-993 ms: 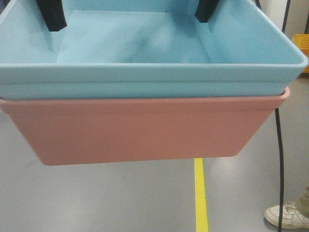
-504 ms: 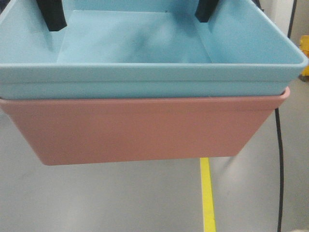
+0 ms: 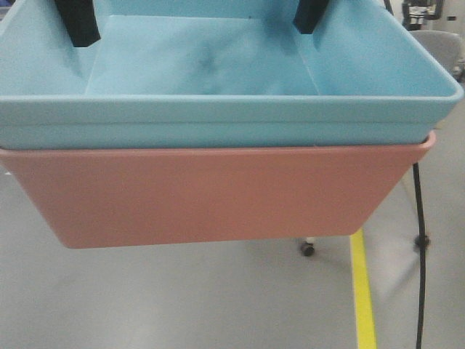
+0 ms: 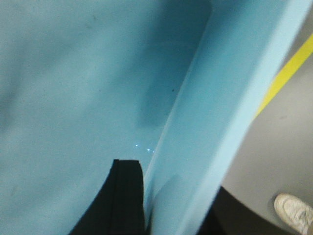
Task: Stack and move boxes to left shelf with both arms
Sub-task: 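Hold the stacked tubs with both grippers while the base drives away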
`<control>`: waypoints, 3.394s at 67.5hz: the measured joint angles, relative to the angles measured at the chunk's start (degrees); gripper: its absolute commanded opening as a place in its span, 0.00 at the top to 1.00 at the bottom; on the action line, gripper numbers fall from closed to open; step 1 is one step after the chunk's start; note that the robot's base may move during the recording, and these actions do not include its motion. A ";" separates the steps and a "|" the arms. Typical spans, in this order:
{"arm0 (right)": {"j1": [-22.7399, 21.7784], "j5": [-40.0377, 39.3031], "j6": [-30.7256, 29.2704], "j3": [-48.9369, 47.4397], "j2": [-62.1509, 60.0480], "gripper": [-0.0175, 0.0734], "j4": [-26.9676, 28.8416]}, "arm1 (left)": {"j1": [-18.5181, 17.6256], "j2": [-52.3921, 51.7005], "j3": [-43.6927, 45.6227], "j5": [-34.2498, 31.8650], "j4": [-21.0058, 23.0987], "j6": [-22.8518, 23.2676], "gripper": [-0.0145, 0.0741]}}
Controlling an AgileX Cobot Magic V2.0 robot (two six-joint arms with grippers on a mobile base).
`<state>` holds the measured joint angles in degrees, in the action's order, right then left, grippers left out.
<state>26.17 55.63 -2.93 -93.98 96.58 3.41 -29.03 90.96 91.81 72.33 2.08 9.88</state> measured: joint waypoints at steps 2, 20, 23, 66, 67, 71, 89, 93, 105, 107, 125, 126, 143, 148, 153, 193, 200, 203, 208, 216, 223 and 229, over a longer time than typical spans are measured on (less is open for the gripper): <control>0.00 0.00 0.00 0.00 0.00 0.75 0.00 | 0.00 0.00 0.00 0.00 0.00 0.00 0.84; 0.00 0.00 0.00 0.00 0.00 0.75 0.00 | 0.00 0.00 0.00 0.00 0.00 0.00 0.84; 0.00 0.00 0.00 0.00 0.00 0.75 0.00 | 0.00 0.00 0.00 0.00 0.00 0.00 0.84; 0.00 0.00 0.00 0.00 0.00 0.75 -0.12 | 0.00 0.12 0.00 0.00 0.26 0.00 0.84; 0.00 0.00 0.00 0.00 0.00 0.75 -0.12 | 0.00 0.12 0.00 0.00 0.26 0.00 0.84; 0.00 0.00 0.00 0.00 0.00 0.75 -0.12 | 0.00 0.12 0.00 0.00 0.30 0.00 0.84; 0.00 0.00 -0.03 0.00 0.00 0.75 -0.24 | 0.00 0.12 0.00 0.00 0.59 0.00 0.84; -0.05 0.00 -0.03 0.00 0.00 0.75 -0.24 | 0.00 0.12 0.00 0.00 0.68 0.00 0.84; -0.05 0.00 -0.03 0.00 0.00 0.75 -0.24 | 0.00 0.12 0.00 0.00 0.72 0.00 0.84; -0.05 0.00 -0.03 0.00 0.00 0.75 -0.24 | 0.00 0.12 0.00 0.00 0.72 0.00 0.84; -0.05 0.00 -0.03 0.00 0.00 0.75 -0.24 | 0.00 0.12 0.00 0.00 0.72 0.00 0.84; -0.05 0.00 -0.03 0.00 0.00 0.75 -0.24 | 0.00 0.12 0.00 0.00 0.72 0.00 0.84; -0.05 0.00 -0.03 0.00 0.00 0.75 -0.24 | 0.00 0.12 0.00 0.00 0.92 0.00 0.84; -0.05 0.00 -0.03 0.00 0.00 0.75 -0.35 | 0.00 0.12 0.00 0.00 1.15 0.00 0.84; -0.05 0.00 -0.03 0.00 0.00 0.75 -0.35 | 0.00 0.12 0.00 0.00 1.27 0.00 0.84; -0.18 0.00 -0.13 -0.23 0.00 0.75 -0.59 | 0.00 0.12 0.00 0.00 2.21 0.29 0.84; -0.28 0.00 -0.13 -0.23 0.00 0.75 -0.59 | 0.00 0.12 0.00 0.00 2.40 0.29 0.84; -0.28 0.00 -0.13 -0.23 0.00 0.75 -0.59 | 0.00 0.12 0.00 0.00 2.46 0.29 0.84; -0.28 0.00 -0.13 -0.23 0.00 0.75 -0.59 | 0.00 0.12 0.00 0.00 2.55 0.29 0.84; -0.28 0.00 -0.13 -0.23 0.00 0.75 -0.69 | 0.00 0.12 0.00 0.00 2.55 0.29 0.84; -0.28 0.00 -0.13 -0.23 0.00 0.75 -0.69 | 0.00 0.12 0.00 0.00 2.55 0.29 0.84; -0.28 0.00 -0.13 -0.23 0.00 0.75 -0.69 | 0.00 0.12 0.00 0.00 2.55 0.29 0.84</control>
<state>25.89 55.63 -3.06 -94.21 96.58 2.72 -29.03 91.08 91.81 72.33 4.63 10.18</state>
